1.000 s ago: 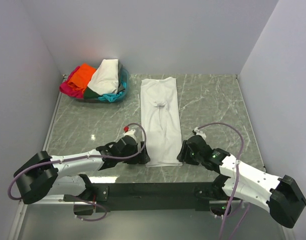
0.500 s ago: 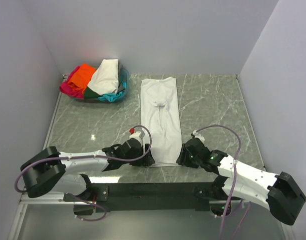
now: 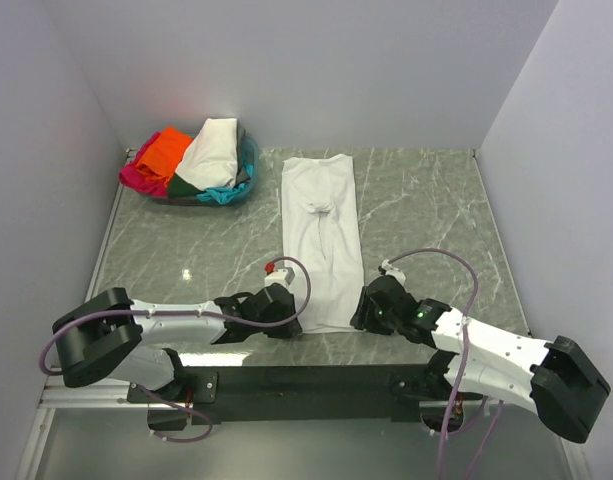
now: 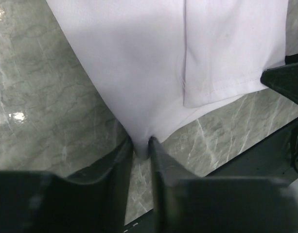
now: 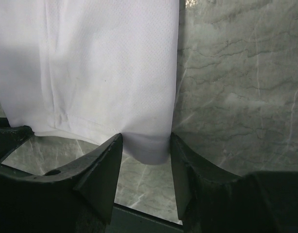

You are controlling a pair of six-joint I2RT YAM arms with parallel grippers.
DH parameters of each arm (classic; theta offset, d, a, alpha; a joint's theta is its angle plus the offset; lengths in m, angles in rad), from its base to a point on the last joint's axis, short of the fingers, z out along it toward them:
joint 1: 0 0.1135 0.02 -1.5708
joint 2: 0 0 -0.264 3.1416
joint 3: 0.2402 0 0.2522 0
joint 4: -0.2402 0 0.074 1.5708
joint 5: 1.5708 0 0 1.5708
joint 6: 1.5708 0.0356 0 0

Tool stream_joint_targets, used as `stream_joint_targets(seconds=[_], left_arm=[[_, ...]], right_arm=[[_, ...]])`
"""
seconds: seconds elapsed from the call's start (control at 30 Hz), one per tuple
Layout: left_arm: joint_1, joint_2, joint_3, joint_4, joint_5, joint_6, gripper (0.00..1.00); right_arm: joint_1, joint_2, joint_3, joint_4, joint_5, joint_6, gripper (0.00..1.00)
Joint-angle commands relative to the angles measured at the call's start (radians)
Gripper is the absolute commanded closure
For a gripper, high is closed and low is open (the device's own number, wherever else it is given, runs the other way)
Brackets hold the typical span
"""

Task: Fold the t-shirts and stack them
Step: Fold the tshirt

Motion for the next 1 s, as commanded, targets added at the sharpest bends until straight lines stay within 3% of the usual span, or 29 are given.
stream_joint_targets(seconds=[0.0,0.1,0.13,0.23,0.57,0.97], left_arm=[[-0.015,0.045,0.014,-0.073,-0.027,0.009,0.76],[-0.029,0.070,0.024,-0.073,-0.032,0.017,0.92],[-0.032,0.074,0.024,-0.073,-0.032,0.018,0.99],[-0.055,0.073,0.022,-0.076,-0.033,0.025,0.99],[-0.111,-0.057,-0.036,-0.124,0.019,0.000,1.00],[-0.229,-0.108,-0.027,-0.165,0.023,-0.096,0.99]], right_arm=[[0.014,0.028,0.012,0.005,0.020,0.008,0.49],[0.019,0.036,0.015,0.002,0.023,0.005,0.68],[0.020,0.039,0.019,-0.001,0.023,0.005,0.81],[0.028,0.037,0.031,-0.032,0.021,-0.004,1.00],[0.114,-0.072,0.057,-0.222,0.023,0.024,1.00],[0.368,-0.046,0.088,-0.271,0.035,0.195,1.00]])
